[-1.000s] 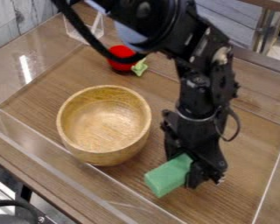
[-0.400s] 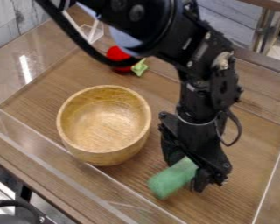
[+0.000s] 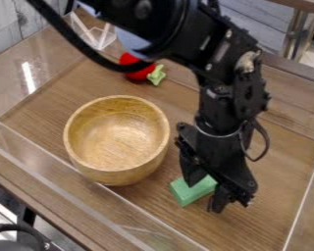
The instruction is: Remove the green stick from the brown bowl and put it on the table
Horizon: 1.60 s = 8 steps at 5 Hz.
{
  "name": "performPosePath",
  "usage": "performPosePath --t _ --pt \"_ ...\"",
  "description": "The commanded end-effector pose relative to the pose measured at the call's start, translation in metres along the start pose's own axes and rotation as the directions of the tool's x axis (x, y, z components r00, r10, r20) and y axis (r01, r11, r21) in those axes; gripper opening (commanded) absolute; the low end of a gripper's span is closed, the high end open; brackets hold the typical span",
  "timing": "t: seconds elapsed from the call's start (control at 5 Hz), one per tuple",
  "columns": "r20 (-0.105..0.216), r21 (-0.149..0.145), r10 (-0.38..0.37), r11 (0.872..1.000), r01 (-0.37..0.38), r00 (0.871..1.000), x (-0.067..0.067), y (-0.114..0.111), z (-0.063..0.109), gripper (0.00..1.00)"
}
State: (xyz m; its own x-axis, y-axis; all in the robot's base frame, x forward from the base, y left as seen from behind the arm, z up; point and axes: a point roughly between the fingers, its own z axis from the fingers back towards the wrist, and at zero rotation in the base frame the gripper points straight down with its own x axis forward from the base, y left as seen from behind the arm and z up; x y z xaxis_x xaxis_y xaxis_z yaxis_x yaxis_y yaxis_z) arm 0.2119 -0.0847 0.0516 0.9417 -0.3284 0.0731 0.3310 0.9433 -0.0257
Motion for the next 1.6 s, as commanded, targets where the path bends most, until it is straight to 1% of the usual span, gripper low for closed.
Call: performPosePath --t 0.0,0.2,0.4,0.6,0.8,1.0,1.2,1.4 --pt "0.040 -0.005 0.016 1.000 -0.016 0.999 0.010 0.000 0.009 1.00" --pt "0.032 -0.009 0.028 1.000 -0.027 0.999 0.013 0.000 0.008 1.00" --pt "0.024 -0.011 0.022 1.000 -0.022 0.999 0.010 -0.005 0.009 0.00" --pt "0.016 -0.014 0.022 1.000 -0.022 1.000 0.007 -0.007 0.014 1.00" --pt "0.010 -0.018 0.024 1.000 -0.024 1.000 0.004 -0.010 0.019 1.00" --pt "0.002 -0.023 -0.041 0.999 0.041 0.999 0.010 -0.007 0.020 0.00" --pt "-0.002 -0.026 -0.097 0.995 0.097 0.995 0.015 -0.001 0.025 1.00" --pt "-0.004 -0.030 -0.123 0.992 0.123 0.992 0.016 -0.005 0.032 1.00"
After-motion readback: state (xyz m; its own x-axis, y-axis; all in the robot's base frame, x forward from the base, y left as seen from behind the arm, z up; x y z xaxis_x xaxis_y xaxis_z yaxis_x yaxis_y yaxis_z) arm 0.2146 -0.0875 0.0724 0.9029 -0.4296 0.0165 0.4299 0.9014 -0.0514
